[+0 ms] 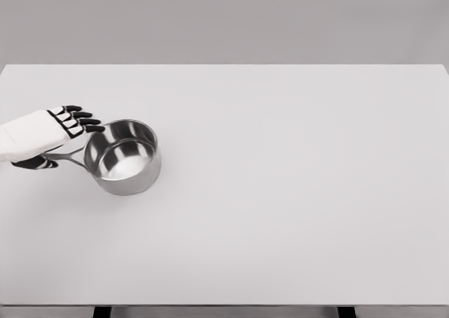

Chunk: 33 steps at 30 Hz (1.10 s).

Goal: Rotate pot handle

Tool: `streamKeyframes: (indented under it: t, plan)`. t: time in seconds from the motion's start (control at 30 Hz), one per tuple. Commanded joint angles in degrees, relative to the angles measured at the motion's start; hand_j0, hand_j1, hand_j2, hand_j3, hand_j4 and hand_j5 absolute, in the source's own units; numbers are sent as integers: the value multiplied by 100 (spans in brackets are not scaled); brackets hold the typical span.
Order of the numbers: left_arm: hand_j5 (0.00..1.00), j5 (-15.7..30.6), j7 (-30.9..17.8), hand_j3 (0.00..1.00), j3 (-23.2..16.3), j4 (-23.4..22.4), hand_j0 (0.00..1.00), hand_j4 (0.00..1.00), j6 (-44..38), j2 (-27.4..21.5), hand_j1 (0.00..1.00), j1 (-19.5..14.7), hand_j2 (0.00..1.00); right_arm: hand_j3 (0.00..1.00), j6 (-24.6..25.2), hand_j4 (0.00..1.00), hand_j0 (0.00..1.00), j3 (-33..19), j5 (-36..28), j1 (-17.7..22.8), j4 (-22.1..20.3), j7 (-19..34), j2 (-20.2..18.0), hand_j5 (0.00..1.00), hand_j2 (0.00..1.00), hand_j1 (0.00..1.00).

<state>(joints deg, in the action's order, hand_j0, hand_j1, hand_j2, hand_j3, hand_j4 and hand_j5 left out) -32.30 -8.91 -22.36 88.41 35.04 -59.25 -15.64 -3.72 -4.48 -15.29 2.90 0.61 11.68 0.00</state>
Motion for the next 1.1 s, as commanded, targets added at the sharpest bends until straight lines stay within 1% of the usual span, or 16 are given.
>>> streamKeyframes:
  t: [0.0,0.17,0.33,0.43,0.53,0.67,0.73,0.77,0.87,0.9,0.97,1.0,1.07]
  plan:
    - [100,39,3,100,21,-140,100,100,-4,10,100,0,100,100,-6,100,100,0,0,0,0,1,0,100,100,100]
    - [100,48,-5,100,127,-368,100,100,-4,19,100,-53,100,100,2,100,100,0,0,0,0,1,0,100,100,100]
    - [100,39,3,100,127,-588,100,100,-4,62,100,-158,100,100,2,100,100,0,0,0,0,1,0,100,100,100]
    - [100,39,3,100,126,-641,100,100,-4,80,100,-202,100,100,-6,100,100,0,0,9,0,1,0,100,100,100]
    - [100,31,3,100,109,-826,100,100,-4,177,100,-272,100,100,-6,100,100,0,0,0,0,1,0,100,100,100]
    - [100,57,3,100,118,-852,100,100,-4,177,100,-281,100,100,2,100,100,0,0,0,0,1,0,100,100,100]
    - [100,92,30,100,100,-773,100,100,-4,133,100,-220,100,100,2,100,100,0,0,9,0,1,0,100,100,100]
    - [100,101,39,100,109,-641,100,100,-4,98,100,-193,100,100,2,100,100,0,0,0,0,1,0,100,100,100]
    - [100,188,47,100,126,79,100,100,-4,80,100,-193,100,100,2,100,100,0,0,0,0,1,0,100,100,100]
    - [100,364,47,100,127,202,100,100,-4,-16,100,-193,100,100,2,100,100,0,0,9,0,1,0,100,100,100]
    - [100,874,47,100,109,484,100,100,-4,-350,100,-176,100,100,2,100,100,0,0,0,0,1,0,100,100,100]
    - [100,1058,47,100,118,536,100,100,-4,-482,100,-132,100,100,2,100,100,0,0,0,0,1,0,100,100,100]
    - [100,1287,39,100,170,616,100,100,-4,-527,100,-167,100,100,2,100,100,0,0,0,0,1,0,100,100,100]
